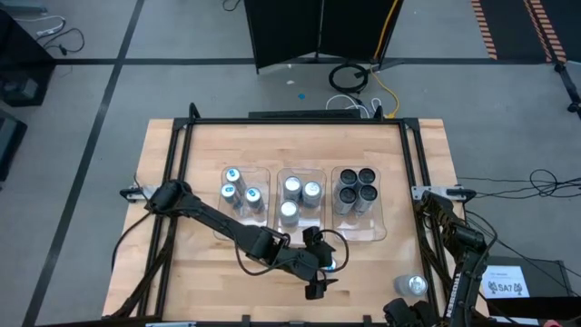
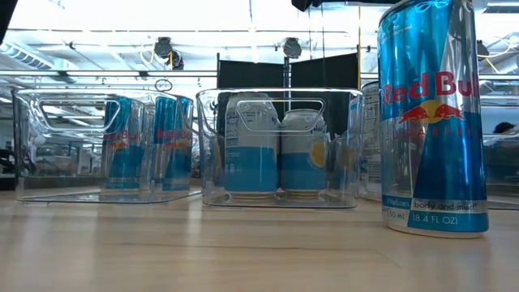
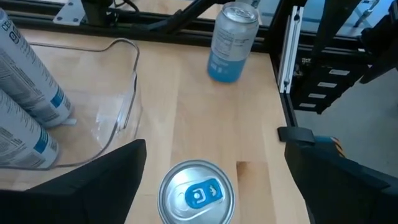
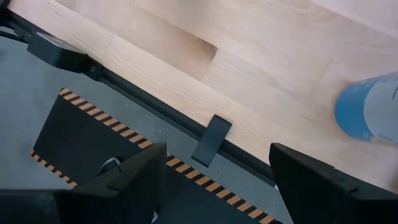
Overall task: Sort soda cans
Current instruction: Put the blue soda can into the left transparent bin
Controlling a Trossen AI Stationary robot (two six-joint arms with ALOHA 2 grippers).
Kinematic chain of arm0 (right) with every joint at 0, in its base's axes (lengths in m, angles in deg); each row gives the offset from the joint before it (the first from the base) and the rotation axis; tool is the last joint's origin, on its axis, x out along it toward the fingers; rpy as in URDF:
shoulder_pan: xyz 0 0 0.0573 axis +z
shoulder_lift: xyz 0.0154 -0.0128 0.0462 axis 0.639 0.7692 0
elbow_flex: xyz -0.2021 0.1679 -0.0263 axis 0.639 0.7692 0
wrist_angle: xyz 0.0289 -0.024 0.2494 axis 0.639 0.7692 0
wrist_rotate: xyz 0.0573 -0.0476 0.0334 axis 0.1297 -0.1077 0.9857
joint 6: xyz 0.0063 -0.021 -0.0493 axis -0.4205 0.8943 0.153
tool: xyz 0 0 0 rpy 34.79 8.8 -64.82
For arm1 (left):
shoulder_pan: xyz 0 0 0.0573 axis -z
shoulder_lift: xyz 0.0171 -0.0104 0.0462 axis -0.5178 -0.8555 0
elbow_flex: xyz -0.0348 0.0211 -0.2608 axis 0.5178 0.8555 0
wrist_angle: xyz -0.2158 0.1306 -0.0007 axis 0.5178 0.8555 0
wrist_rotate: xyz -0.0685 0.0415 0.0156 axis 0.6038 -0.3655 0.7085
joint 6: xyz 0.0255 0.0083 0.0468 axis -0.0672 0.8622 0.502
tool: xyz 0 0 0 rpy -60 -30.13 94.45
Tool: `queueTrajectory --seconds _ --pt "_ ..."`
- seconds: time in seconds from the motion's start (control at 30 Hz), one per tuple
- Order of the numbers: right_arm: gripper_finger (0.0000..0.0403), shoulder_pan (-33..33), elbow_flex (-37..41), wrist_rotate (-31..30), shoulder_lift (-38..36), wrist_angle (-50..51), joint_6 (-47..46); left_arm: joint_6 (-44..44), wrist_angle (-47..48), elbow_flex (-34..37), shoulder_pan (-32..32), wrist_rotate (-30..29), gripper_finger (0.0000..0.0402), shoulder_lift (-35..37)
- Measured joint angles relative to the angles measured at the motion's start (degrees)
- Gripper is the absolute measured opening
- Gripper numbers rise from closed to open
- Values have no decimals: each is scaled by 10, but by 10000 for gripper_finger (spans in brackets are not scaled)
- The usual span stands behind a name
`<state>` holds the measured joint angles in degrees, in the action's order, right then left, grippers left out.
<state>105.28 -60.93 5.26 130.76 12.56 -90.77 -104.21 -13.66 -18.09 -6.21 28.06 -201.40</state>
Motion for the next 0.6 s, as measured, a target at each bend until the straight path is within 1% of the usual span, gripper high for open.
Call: queueTrajectory --seconds 0.17,0.27,0.47,0.6 --pt "277 0 0 -4 0 0 0 1 29 2 -3 20 391 -4" --pt "277 0 0 -4 0 0 0 2 31 18 -6 22 390 -4" --pt "277 0 0 -4 0 0 0 1 29 34 -14 40 390 -5" --pt "277 0 0 -4 0 0 0 5 27 41 -13 42 390 -5"
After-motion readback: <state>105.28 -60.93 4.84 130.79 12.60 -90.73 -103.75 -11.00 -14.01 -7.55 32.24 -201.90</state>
